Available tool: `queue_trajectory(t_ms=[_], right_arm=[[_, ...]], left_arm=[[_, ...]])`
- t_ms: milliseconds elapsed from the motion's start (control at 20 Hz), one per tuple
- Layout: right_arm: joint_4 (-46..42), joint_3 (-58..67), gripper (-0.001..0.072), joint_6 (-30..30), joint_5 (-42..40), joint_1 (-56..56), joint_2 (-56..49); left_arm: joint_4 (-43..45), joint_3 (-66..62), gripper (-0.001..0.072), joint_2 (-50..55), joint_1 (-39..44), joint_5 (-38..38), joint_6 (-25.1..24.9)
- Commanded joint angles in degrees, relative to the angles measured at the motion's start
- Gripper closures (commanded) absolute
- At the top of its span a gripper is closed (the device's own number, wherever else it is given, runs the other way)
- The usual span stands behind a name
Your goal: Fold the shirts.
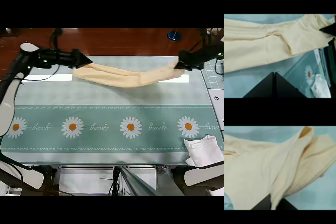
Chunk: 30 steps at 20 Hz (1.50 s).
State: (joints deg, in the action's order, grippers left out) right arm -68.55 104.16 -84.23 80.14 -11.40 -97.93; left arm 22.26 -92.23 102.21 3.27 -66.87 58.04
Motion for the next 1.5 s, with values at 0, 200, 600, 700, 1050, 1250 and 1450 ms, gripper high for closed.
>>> queue_trajectory(t_ms=[0, 200, 600, 700, 1050, 1250, 1450], right_arm=[[-20.02, 0.15, 0.0693, 0.15, 12.92, -0.02, 7.34], [-19.41, 0.15, 0.0693, 0.33, 17.84, -2.12, 10.58], [-15.02, 0.11, 0.0693, -0.24, 19.17, -2.4, 12.46], [-12.22, 0.11, 0.0693, -0.72, 19.15, -2.4, 12.46], [-10.78, 0.11, 0.0693, -0.59, 19.43, -2.4, 13.18], [-9.97, 0.11, 0.0693, -0.42, 19.52, -2.4, 15.69], [-8.41, 0.11, 0.0693, -1.07, 19.34, -2.4, 18.36]], left_arm=[[-0.5, 0.0, 0.0673, -0.02, 9.53, 3.13, 3.87], [-0.48, 0.0, 0.0674, 0.02, 20.39, 13.88, 9.9], [-0.48, 0.0, 0.0675, 4.48, 33.57, 26.08, 21.05], [-0.5, 0.0, 0.0675, 6.54, 34.88, 25.73, 22.34], [-1.38, -0.02, 0.0676, 10.78, 40.13, 27.93, 25.24], [-1.55, -0.02, 0.0676, 12.35, 41.62, 27.91, 27.61], [-7.65, -0.07, 0.0676, 14.91, 44.65, 29.03, 27.65]])
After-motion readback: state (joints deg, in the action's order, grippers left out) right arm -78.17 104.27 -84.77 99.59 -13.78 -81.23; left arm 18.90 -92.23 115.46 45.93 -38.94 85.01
